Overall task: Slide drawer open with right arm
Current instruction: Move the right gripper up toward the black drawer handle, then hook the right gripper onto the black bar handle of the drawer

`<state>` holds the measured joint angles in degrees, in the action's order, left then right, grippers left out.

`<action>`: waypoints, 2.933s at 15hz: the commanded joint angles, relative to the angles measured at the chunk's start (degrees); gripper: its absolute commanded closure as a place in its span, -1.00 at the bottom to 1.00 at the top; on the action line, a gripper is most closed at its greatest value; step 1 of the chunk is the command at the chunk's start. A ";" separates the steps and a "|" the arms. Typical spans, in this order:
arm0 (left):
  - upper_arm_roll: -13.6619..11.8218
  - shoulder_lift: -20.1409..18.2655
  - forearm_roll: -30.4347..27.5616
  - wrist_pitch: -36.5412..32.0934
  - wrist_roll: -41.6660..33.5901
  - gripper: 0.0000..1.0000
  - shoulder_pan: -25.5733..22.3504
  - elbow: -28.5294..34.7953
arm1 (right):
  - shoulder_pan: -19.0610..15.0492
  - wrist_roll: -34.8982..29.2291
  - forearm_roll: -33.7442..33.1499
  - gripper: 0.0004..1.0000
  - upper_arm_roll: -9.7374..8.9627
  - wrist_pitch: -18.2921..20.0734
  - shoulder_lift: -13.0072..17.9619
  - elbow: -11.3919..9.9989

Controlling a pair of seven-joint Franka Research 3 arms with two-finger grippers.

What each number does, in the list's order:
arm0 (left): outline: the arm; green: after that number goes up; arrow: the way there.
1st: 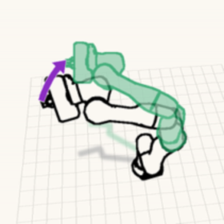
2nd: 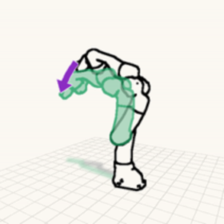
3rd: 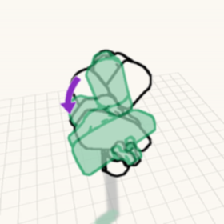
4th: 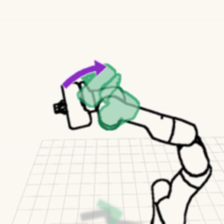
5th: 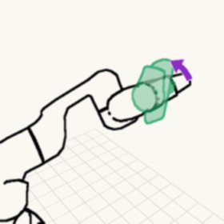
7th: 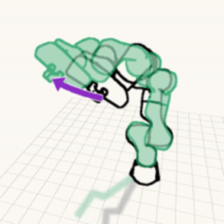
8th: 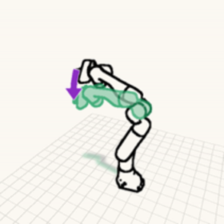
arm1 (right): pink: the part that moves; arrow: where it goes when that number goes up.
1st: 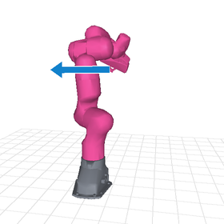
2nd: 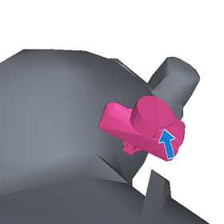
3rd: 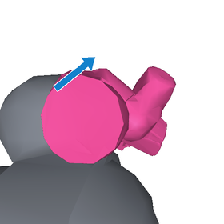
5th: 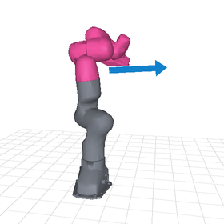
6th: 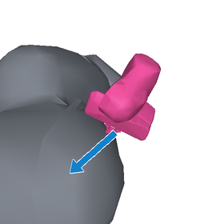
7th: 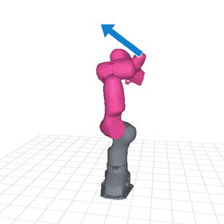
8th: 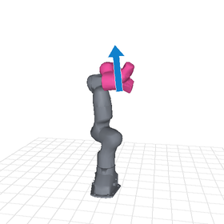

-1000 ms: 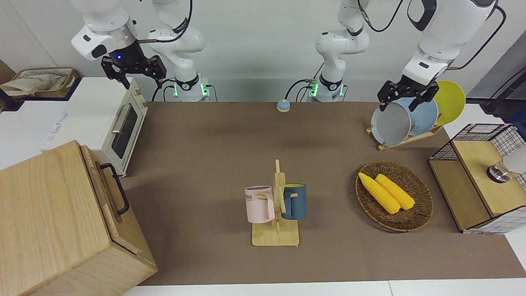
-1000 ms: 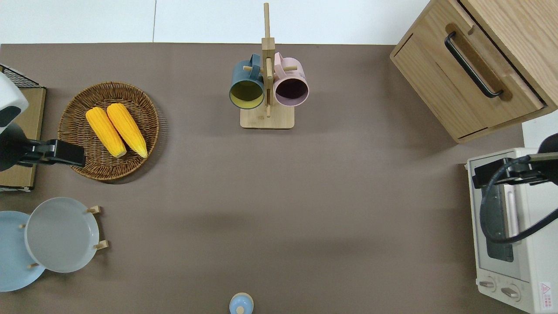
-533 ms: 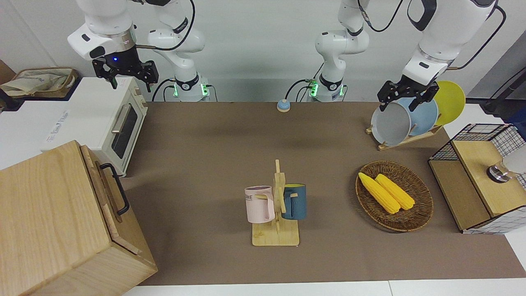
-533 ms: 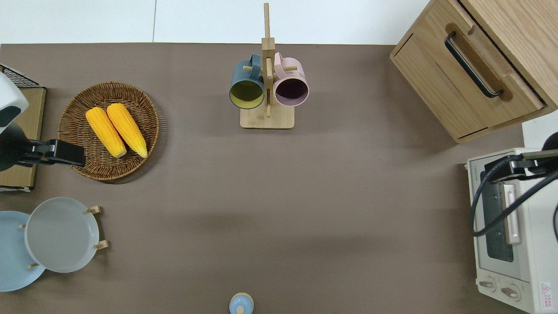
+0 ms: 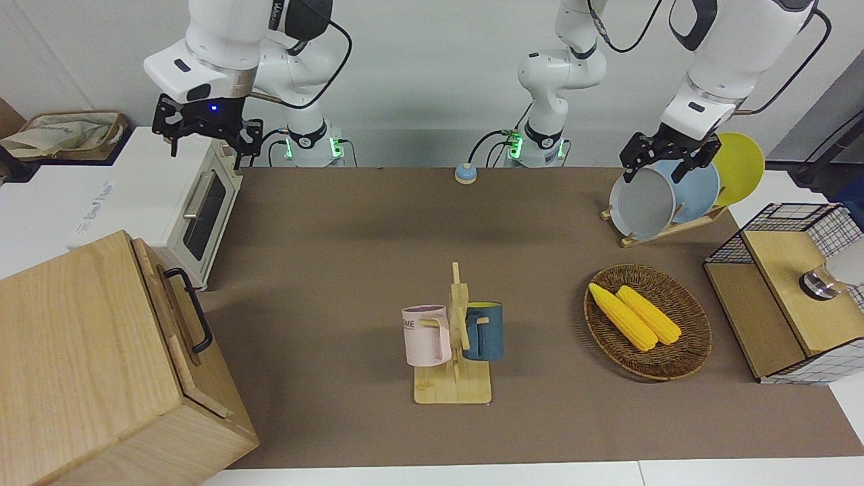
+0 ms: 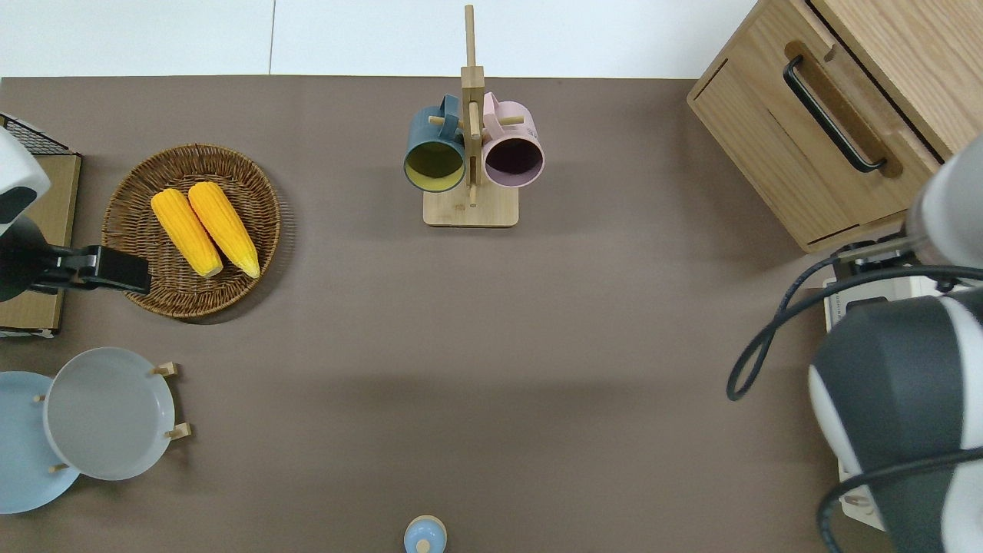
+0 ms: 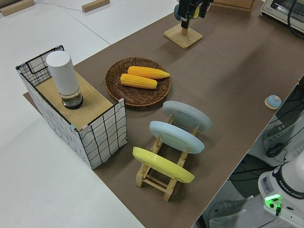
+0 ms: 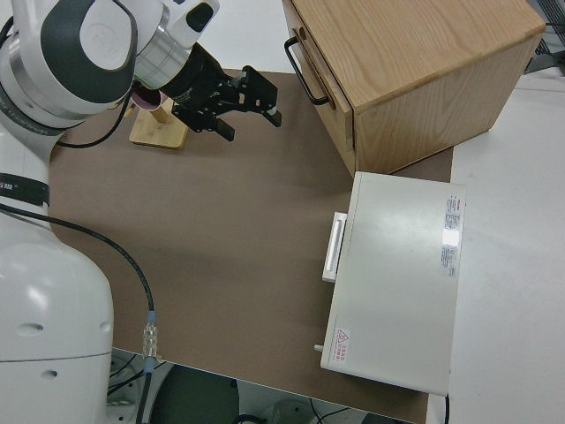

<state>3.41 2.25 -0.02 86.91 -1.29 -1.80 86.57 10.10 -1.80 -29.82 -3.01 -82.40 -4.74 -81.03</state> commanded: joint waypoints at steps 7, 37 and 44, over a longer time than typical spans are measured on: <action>0.37 0.65 0.98 -1.13 -0.56 -0.99 -0.22 -1.49 | 4.31 -6.80 -24.47 -0.97 0.11 -14.88 -4.14 -11.15; 0.37 0.65 0.98 -1.13 -0.56 -0.99 -0.22 -1.49 | 1.24 -30.98 -73.36 -0.20 1.16 -31.50 -14.42 -23.73; 0.37 0.65 0.98 -1.13 -0.56 -0.99 -0.22 -1.40 | 0.71 -31.60 -73.54 1.00 1.08 -31.77 -14.77 -23.73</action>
<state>3.41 2.25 -0.02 86.91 -1.29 -1.80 86.57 12.21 -31.96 -101.49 -1.37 -112.71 -18.94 -105.07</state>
